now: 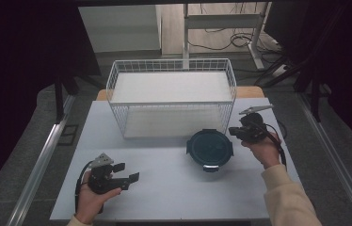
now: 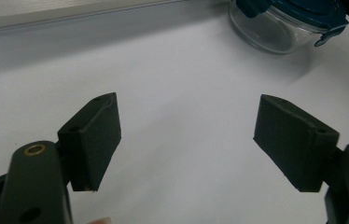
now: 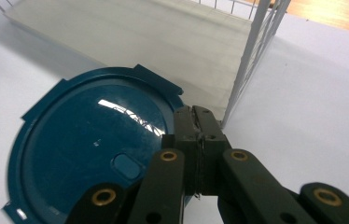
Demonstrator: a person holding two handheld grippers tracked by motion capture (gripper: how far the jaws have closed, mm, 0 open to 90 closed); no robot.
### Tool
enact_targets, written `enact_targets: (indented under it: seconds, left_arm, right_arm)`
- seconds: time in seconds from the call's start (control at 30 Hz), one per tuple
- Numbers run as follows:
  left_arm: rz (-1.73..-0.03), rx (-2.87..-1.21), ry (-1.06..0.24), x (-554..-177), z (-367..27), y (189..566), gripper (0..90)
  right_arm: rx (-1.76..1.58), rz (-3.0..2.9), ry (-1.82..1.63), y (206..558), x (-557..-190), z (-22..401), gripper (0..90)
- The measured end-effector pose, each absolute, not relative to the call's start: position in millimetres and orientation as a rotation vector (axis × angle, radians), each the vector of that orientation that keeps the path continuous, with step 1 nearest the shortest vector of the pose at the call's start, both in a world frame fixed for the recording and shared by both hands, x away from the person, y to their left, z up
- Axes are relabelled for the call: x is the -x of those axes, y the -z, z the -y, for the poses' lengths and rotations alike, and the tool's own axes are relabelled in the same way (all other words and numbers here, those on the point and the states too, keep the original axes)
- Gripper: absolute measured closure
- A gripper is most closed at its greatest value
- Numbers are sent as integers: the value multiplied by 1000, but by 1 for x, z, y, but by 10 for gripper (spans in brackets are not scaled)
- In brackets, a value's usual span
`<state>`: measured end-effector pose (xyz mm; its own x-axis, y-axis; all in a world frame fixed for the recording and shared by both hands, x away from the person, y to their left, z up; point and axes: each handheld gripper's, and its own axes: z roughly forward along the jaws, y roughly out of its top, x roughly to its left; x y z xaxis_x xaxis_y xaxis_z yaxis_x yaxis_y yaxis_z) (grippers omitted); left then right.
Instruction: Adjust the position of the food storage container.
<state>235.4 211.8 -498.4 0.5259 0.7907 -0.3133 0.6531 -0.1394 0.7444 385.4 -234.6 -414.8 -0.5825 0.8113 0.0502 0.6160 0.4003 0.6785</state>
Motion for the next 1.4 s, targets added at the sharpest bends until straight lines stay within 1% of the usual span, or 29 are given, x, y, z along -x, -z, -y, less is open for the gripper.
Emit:
enact_targets:
  seconds: [0.3,0.57,0.83,1.4]
  left_arm:
    - [-1193,-1863,-188,-237,-213,500,226]
    - [-1194,-1864,-188,-237,-213,501,226]
    - [-1193,-1867,-190,-237,-212,501,227]
    - [-1196,-1872,-190,-238,-211,501,227]
  right_arm:
    - [-1238,-2404,-846,437,-406,229,898]
    - [-1221,-2427,-761,449,-414,224,900]
    - [-1197,-2459,-728,457,-415,218,900]
    - [-1154,-2477,-712,458,-406,206,900]
